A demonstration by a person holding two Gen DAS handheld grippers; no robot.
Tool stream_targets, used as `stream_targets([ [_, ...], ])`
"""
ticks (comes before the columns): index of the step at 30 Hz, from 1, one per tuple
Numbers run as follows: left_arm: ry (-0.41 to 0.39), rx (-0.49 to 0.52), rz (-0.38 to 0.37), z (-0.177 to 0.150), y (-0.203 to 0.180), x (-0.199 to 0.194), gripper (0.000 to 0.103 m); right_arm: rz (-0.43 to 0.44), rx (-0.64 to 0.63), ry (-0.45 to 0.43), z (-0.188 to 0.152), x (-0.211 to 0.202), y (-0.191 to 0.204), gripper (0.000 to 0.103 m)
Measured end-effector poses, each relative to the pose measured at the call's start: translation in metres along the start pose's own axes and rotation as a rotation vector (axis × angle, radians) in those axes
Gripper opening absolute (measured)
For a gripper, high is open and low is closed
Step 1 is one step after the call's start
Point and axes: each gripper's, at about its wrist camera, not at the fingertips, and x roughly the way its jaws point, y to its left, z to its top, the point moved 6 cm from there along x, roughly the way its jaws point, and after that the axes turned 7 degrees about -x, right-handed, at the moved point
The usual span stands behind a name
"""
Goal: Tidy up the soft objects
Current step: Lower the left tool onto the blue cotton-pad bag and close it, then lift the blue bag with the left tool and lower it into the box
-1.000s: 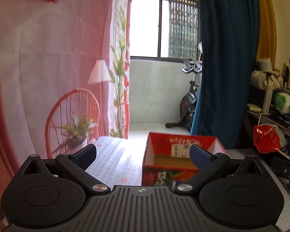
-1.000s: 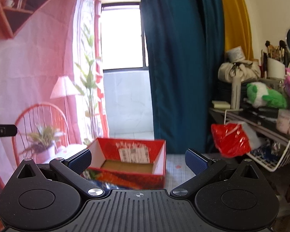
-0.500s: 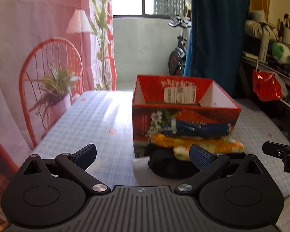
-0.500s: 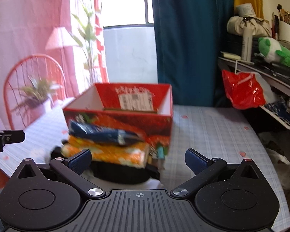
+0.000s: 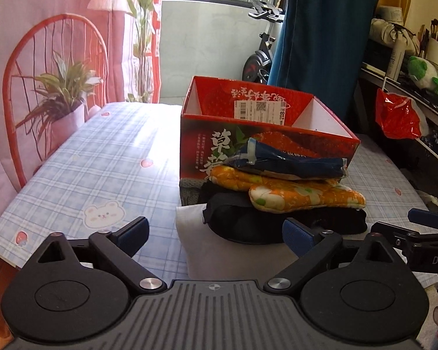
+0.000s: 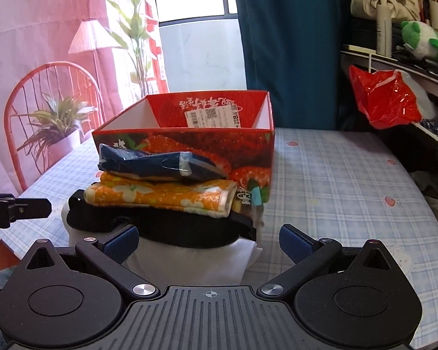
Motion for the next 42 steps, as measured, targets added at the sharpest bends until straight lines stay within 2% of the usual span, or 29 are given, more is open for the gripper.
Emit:
stream_targets([
  [6,-0.004,-0.015,-0.026,0.026,-0.001,0.011,0.080,0.012,-0.016,-0.042,0.015,0.005,-0.006,0.083],
  [11,0.002,-0.020,-0.049,0.047,-0.011,0.025,0.077,0.053,0.011,-0.056,0.036,0.015,-0.013,0.070],
  [18,0.040,-0.043,-0.108,0.082,-0.023,0.052,0.075,0.078,-0.030,-0.070,0.070,0.038,-0.010,0.065],
  [21,0.085,-0.063,-0.119,0.091,-0.024,0.071,0.074,0.094,-0.019,-0.055,0.080,0.052,-0.007,0.065],
  [27,0.239,-0.159,-0.182,0.087,-0.018,0.107,0.072,0.144,0.055,0.035,0.082,0.084,-0.010,0.065],
  [35,0.344,-0.136,-0.235,0.075,-0.027,0.140,0.070,0.218,0.128,0.149,0.059,0.104,-0.013,0.058],
  [39,0.378,-0.132,-0.250,0.071,-0.028,0.152,0.064,0.248,0.134,0.163,0.061,0.109,-0.014,0.049],
  [42,0.387,-0.147,-0.266,0.069,-0.028,0.156,0.052,0.269,0.126,0.173,0.064,0.113,-0.012,0.042],
])
